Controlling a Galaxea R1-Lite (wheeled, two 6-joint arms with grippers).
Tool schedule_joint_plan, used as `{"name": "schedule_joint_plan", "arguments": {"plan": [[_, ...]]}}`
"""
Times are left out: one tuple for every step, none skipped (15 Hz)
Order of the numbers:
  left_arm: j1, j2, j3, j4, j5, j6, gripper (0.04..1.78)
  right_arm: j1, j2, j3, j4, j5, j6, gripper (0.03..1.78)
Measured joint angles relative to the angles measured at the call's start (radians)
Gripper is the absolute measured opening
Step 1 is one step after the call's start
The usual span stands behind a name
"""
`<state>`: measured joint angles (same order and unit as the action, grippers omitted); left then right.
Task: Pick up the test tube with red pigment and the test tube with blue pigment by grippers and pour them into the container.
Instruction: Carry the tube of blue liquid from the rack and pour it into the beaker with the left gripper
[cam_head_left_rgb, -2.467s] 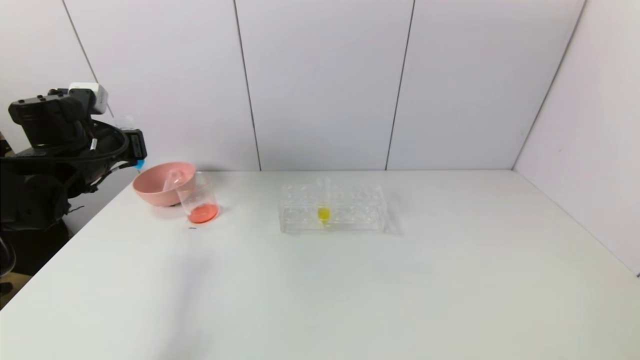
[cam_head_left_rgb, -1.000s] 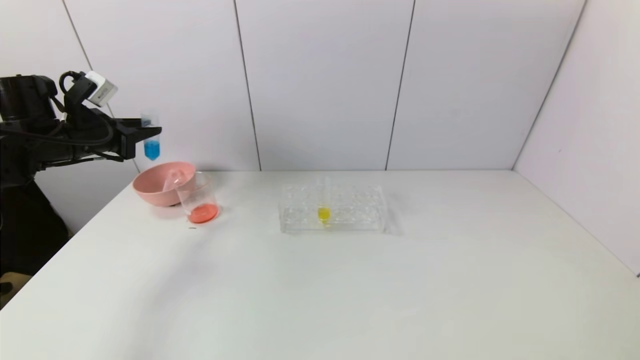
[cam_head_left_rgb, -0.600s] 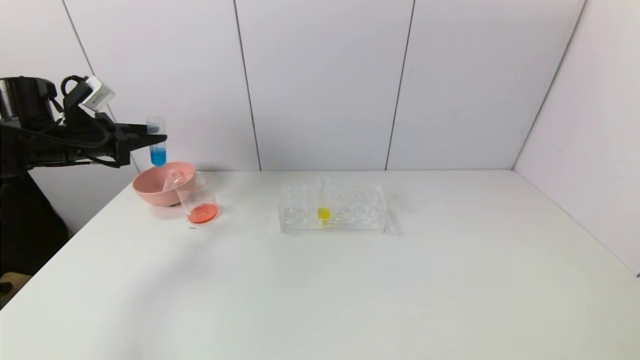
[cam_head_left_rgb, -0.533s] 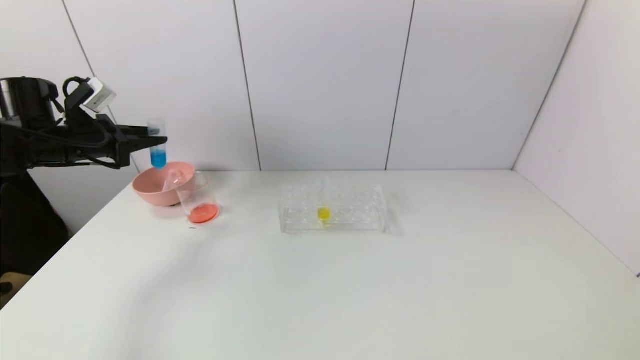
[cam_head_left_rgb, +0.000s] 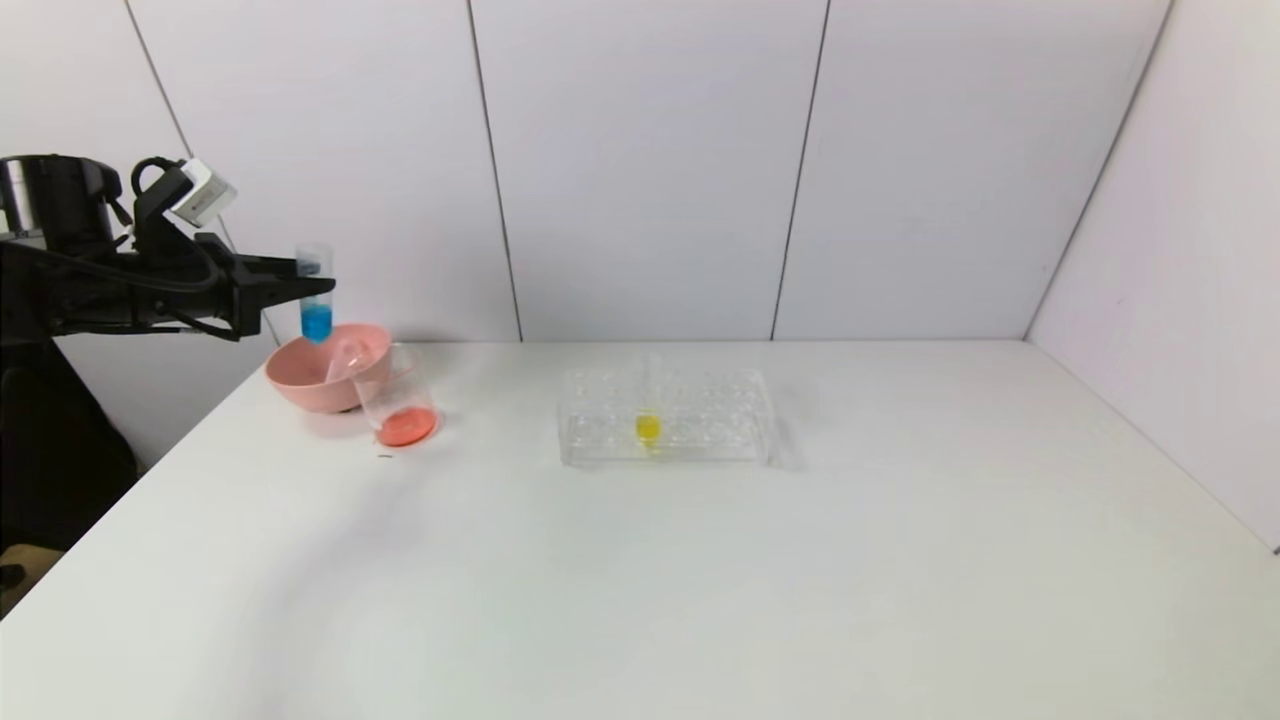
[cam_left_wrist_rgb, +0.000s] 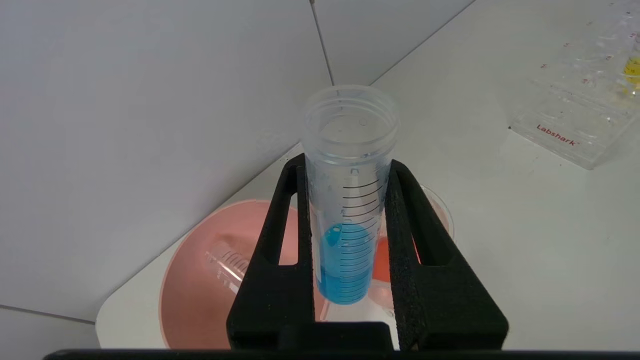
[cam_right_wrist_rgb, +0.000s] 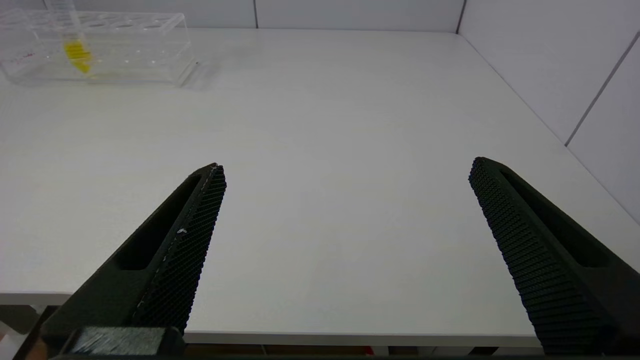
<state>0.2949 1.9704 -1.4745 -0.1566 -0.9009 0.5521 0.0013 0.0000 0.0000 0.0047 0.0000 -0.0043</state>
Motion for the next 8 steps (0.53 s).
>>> {"name": "schedule_joint_plan", "arguments": {"plan": [[-0.006,-0.001,0.012,0.000,0.003,-0.001,0.44,0.000,0.000,0.000,0.000,0.000,0.000,1.77],[-0.012,0.000,0.020,0.002,0.006,0.000,0.44,0.000,0.000,0.000,0.000,0.000,0.000,1.77],[-0.013,-0.001,0.022,0.002,0.007,0.004,0.44,0.000,0.000,0.000,0.000,0.000,0.000,1.78],[-0.012,-0.002,0.023,0.002,0.002,0.010,0.44,0.000,0.000,0.000,0.000,0.000,0.000,1.77],[-0.010,-0.003,0.021,0.003,-0.004,0.020,0.44,0.000,0.000,0.000,0.000,0.000,0.000,1.77],[-0.007,-0.003,0.016,0.004,-0.009,0.036,0.44,0.000,0.000,0.000,0.000,0.000,0.000,1.77],[0.000,-0.003,0.008,0.011,-0.022,0.056,0.44,0.000,0.000,0.000,0.000,0.000,0.000,1.77],[0.007,-0.002,-0.004,0.026,-0.047,0.083,0.44,0.000,0.000,0.000,0.000,0.000,0.000,1.77]]}}
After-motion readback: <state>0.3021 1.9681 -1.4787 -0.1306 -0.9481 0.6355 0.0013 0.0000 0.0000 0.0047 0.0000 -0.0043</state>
